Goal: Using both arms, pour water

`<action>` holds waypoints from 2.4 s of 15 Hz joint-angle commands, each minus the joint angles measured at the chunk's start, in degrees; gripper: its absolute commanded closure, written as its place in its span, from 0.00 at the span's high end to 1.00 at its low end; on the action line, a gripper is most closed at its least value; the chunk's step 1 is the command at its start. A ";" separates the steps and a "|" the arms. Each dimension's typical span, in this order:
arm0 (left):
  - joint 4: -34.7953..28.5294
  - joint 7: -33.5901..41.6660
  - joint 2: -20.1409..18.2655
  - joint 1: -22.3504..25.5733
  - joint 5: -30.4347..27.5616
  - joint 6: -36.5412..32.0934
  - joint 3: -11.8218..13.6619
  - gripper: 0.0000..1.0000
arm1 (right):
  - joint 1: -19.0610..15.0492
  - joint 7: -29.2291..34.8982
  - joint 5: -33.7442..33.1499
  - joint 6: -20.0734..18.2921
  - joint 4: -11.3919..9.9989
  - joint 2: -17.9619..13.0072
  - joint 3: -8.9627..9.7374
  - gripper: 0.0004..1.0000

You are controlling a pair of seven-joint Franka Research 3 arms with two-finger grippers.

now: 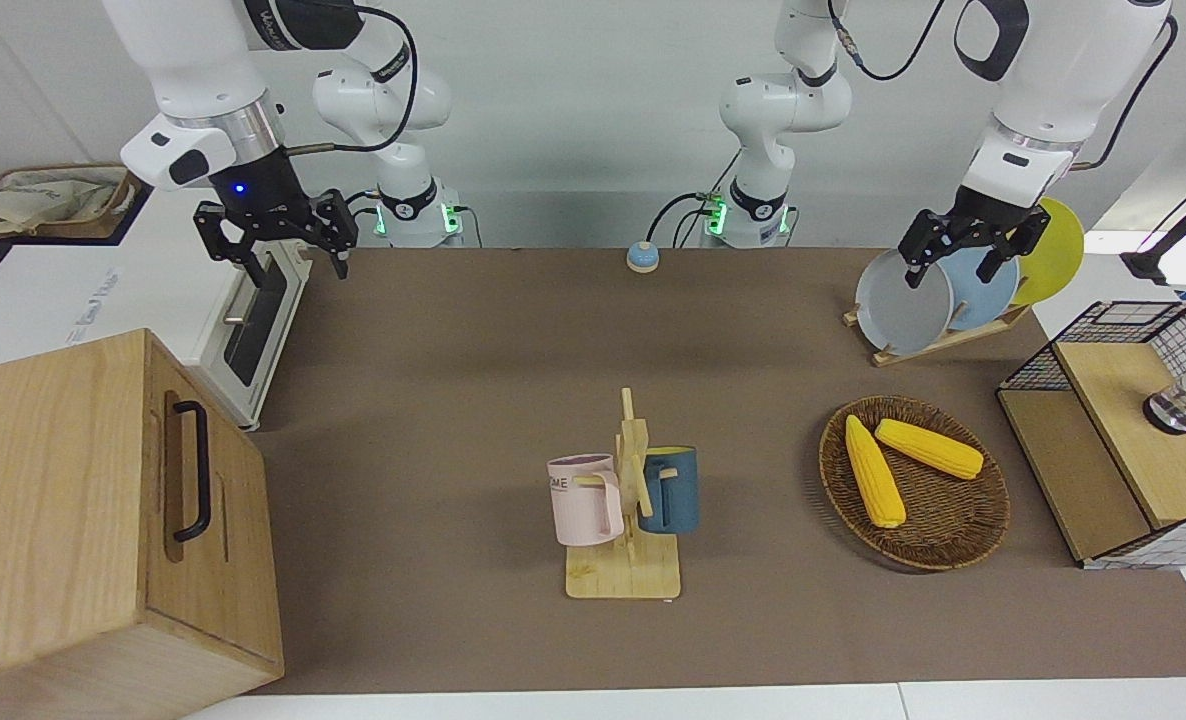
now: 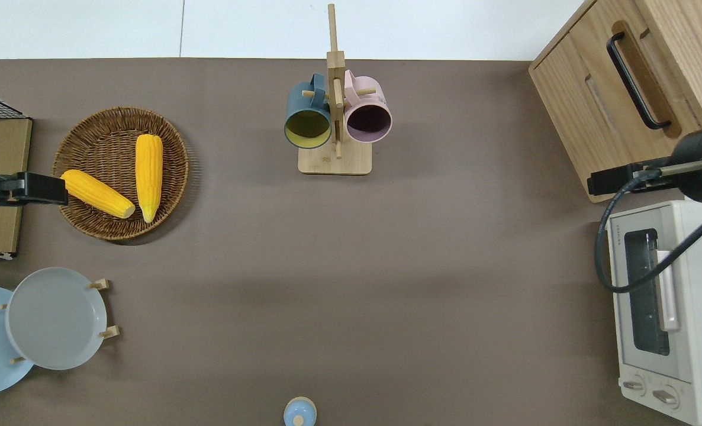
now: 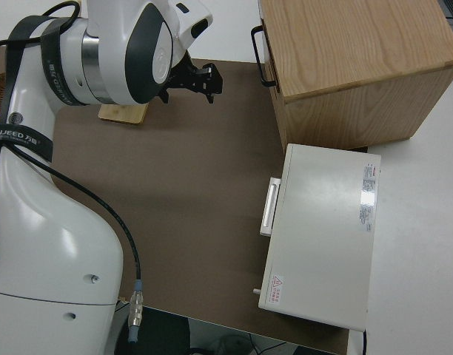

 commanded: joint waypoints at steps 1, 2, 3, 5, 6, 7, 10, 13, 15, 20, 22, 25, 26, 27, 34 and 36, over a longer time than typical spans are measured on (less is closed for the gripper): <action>-0.12 0.19 -0.58 0.33 0.15 -1.18 0.41 1.00 | -0.51 -0.39 0.96 0.82 0.48 0.24 0.77 0.99; -0.12 0.19 -0.58 0.42 0.06 -1.18 0.50 1.00 | -0.59 -0.39 1.14 0.83 0.57 0.24 0.77 0.99; -0.12 0.19 -0.50 0.34 0.15 -1.18 0.50 1.00 | -0.50 -0.39 0.96 1.01 0.65 0.24 0.86 0.99; -0.12 0.19 -0.50 0.34 0.15 -1.18 0.50 1.00 | -0.59 -0.48 1.05 3.63 0.65 0.33 1.64 0.99; -0.12 0.28 -0.41 0.34 0.15 -1.09 0.50 1.00 | -0.68 -0.48 1.05 4.08 0.65 0.85 1.91 0.99; -0.12 0.45 -0.32 0.42 0.15 -1.18 0.50 1.00 | -0.68 -0.39 1.14 4.17 0.65 0.94 1.91 0.99; -0.12 1.50 -0.23 0.60 0.67 -1.09 0.50 1.00 | -0.50 -0.57 0.88 7.15 0.31 1.21 2.96 0.99; -0.04 3.96 -0.32 2.00 0.77 -1.00 1.64 1.00 | -0.33 -0.83 0.88 9.96 0.13 1.82 4.80 0.99; 0.05 6.16 -0.41 2.44 0.94 -1.09 2.69 1.00 | -0.15 -1.09 0.79 13.56 -0.22 2.61 6.30 0.99; 0.14 9.67 -0.58 2.45 0.85 -1.09 6.91 1.00 | -0.06 -3.89 -4.65 18.93 -0.58 3.84 10.78 0.99; 0.23 11.78 -0.67 2.45 0.85 -1.00 8.75 1.00 | 0.02 -7.76 -7.38 22.61 -0.92 4.37 12.71 0.99; 0.14 18.01 -0.23 2.45 0.59 0.13 12.09 1.00 | 0.02 -10.67 -13.95 26.05 -1.02 5.95 15.44 0.99; 0.23 19.86 0.03 2.45 0.41 0.49 13.50 1.00 | 0.02 -11.37 -15.89 27.10 -1.10 6.48 16.23 0.99; 0.23 21.79 0.21 2.45 0.15 1.36 15.16 1.00 | 0.11 -12.25 -17.13 28.59 -1.10 6.92 16.93 0.99; 0.23 31.81 2.23 2.79 -2.47 5.93 21.67 1.00 | 1.87 -13.49 -24.87 36.33 -1.63 12.01 19.14 0.99; 0.14 35.50 3.02 4.81 -5.29 7.25 22.30 1.00 | 1.87 -13.57 -25.49 37.39 -1.54 13.24 19.58 0.99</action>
